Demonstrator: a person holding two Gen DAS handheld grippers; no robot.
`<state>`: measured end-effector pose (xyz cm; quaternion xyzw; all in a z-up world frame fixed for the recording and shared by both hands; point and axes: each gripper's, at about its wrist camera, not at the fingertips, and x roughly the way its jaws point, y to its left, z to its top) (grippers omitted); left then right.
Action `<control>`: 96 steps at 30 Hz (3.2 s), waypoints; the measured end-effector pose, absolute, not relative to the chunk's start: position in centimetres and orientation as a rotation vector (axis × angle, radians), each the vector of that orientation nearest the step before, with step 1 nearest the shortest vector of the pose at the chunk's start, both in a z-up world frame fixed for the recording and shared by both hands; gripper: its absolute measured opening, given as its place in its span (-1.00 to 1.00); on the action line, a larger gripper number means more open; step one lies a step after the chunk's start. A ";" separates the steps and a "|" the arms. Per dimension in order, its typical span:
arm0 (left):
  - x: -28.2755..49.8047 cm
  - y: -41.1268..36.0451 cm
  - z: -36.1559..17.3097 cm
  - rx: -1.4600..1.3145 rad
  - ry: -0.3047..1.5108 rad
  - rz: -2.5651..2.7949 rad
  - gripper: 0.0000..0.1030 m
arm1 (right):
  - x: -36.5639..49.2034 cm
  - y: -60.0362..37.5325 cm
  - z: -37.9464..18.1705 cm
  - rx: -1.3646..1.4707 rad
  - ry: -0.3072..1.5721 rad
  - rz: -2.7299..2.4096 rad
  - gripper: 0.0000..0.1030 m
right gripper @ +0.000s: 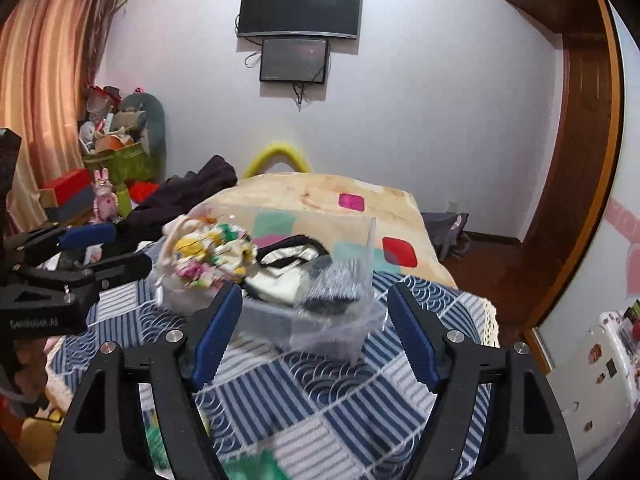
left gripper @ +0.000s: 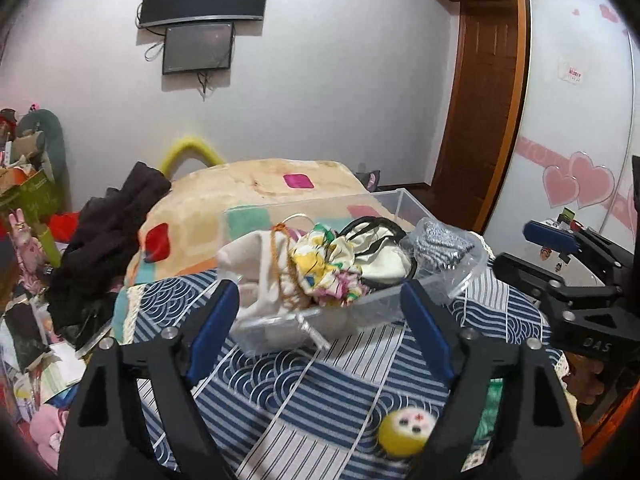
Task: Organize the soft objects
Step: 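Place the scarf and bagged grey knit into the clear box and open both tools, then grasp the yellow plush ball with the left tool while the right tool grasps the green knit cloth, then drop the plush ball and green cloth into the clear box and release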
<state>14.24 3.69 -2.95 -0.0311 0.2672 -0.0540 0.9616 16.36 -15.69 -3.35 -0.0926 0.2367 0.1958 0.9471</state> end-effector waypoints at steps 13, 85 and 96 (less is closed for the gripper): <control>8.6 3.2 -7.7 0.007 0.639 -0.069 0.74 | 11.3 -15.6 -6.9 -0.148 0.583 0.451 0.70; 20.7 6.8 -9.2 -0.140 0.619 -0.026 -0.15 | 21.5 -10.7 -7.6 -0.161 0.553 0.365 -0.72; 19.2 6.5 -8.4 -0.147 0.597 -0.043 -0.01 | 21.2 -10.2 -8.2 -0.220 0.592 0.383 -0.53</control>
